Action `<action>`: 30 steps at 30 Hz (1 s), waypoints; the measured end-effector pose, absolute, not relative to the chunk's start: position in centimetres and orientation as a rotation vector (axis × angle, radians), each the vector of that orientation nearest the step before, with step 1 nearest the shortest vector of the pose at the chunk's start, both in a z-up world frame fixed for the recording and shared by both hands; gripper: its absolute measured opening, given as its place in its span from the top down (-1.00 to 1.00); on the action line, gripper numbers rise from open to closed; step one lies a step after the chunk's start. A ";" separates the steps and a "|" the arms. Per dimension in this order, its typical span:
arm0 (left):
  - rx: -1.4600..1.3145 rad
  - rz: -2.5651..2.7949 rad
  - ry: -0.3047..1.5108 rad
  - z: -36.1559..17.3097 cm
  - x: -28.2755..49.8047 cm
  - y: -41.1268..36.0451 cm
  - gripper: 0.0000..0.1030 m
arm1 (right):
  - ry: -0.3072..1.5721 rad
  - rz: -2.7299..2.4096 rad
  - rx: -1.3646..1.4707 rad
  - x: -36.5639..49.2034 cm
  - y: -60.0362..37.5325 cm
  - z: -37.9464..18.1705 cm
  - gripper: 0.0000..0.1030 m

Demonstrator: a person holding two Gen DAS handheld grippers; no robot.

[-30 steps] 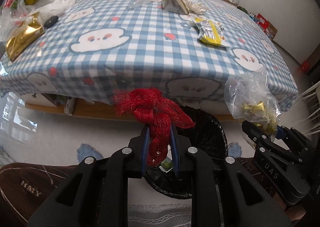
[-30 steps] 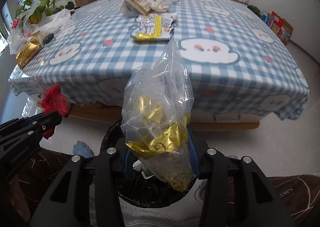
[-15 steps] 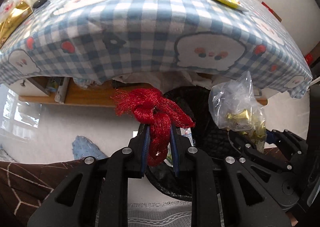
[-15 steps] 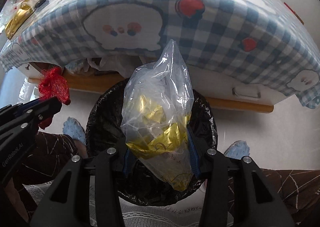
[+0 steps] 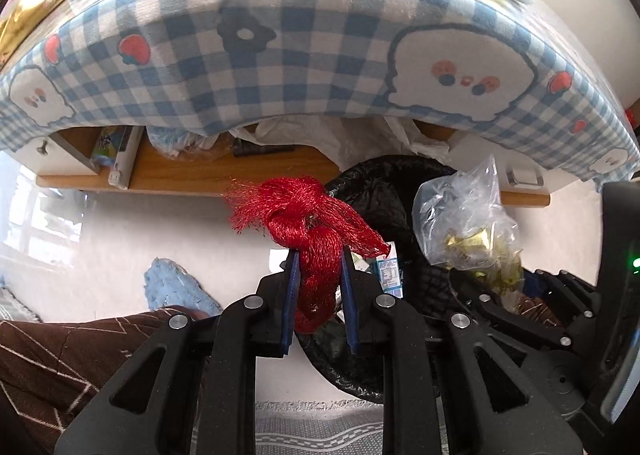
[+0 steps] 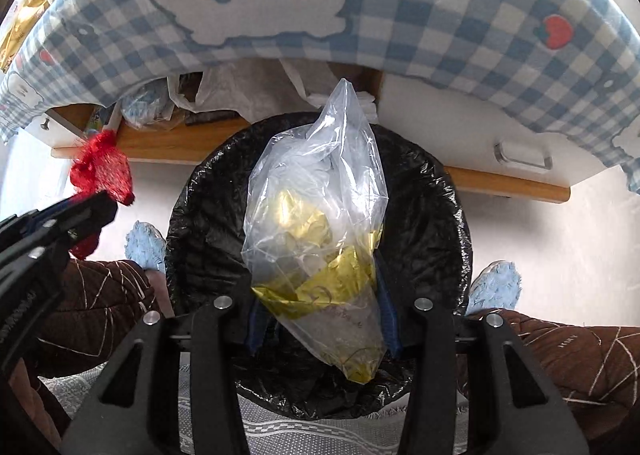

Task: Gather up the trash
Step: 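Open the right tool over the bin to drop the plastic bag, then open the left tool over the bin to drop the red mesh bag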

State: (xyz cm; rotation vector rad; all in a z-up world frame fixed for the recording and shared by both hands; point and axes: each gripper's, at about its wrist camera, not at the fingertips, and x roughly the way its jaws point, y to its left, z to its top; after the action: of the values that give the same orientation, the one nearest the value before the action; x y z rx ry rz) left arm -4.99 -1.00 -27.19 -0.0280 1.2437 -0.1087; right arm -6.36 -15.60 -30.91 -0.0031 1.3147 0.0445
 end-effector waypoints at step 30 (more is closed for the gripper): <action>0.048 -0.169 1.301 -29.6 -3.7 -8.1 0.62 | 1.202 -0.124 0.037 -6.3 -27.3 -25.2 -0.84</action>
State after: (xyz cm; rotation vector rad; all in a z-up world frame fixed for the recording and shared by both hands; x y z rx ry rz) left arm -3.75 -8.09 -29.58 0.0480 1.3009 -0.1692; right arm -6.31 -27.25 -25.16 0.0368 1.2025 -0.1243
